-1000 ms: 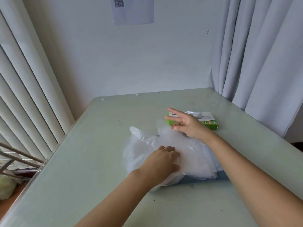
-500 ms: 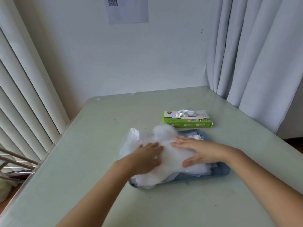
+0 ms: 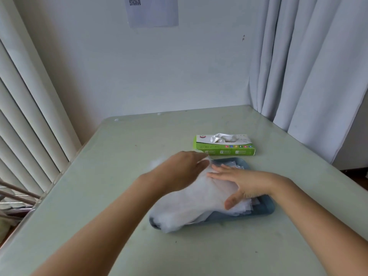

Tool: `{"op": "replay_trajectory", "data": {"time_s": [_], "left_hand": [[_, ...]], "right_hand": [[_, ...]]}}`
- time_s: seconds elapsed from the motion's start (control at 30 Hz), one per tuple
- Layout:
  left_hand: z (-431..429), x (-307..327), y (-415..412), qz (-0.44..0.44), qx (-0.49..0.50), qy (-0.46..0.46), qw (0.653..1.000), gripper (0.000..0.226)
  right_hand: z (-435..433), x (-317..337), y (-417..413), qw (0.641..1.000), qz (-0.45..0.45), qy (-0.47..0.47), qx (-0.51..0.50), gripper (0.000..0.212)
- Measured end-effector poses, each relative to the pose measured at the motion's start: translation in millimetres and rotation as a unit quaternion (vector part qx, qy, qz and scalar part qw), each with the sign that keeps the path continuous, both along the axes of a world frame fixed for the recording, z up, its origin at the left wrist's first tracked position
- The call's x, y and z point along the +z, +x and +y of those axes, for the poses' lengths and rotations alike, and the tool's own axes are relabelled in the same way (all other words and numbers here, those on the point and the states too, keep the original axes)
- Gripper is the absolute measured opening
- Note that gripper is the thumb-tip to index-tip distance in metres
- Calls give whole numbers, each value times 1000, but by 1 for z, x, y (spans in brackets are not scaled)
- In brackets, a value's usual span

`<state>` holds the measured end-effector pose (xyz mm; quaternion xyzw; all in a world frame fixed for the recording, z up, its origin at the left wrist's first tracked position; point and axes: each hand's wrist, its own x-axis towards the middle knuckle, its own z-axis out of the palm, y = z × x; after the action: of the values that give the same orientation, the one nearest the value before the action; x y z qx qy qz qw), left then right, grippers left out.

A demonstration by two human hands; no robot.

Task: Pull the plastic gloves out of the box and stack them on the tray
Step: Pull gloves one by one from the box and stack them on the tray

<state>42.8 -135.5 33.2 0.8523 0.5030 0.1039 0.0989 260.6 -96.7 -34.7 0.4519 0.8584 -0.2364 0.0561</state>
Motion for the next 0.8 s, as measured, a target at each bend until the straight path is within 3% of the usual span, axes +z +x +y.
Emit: {"op": "replay_trajectory", "data": {"time_s": [0.1,0.2,0.27,0.3,0.37,0.43,0.47,0.57,0.67,0.8], "left_hand": [[20,-31,24,45,-51,-37,997,46],[36,-65,22,121,-23,-65,990,56],[37,-80,16,126,-4,-60,990,65],[36,-84,15,117,2,-56,992,69],[36,-87,15,101,8,-54,993,76],[37,-86,15,97,10,-61,993,80],[37,-86,16,100,8,-67,993,81],[41,-73,17,107,6,-110,988,84],[54,-43,22,65,8,-128,990,69],[94,-13,32,-17,39,-29,999,53]], "right_hand": [[-1,2,-1,1000,5,15,-5,102],[-3,4,3,1000,6,27,-9,102],[-4,12,4,999,-5,3,-33,98],[-3,18,4,999,-13,-10,-48,91],[9,30,4,997,9,10,-79,56],[28,39,2,981,95,104,-136,25],[40,41,3,962,138,168,-168,22],[75,42,6,913,190,250,-261,41],[107,37,7,922,146,188,-306,48],[120,36,0,931,124,169,-299,49]]}}
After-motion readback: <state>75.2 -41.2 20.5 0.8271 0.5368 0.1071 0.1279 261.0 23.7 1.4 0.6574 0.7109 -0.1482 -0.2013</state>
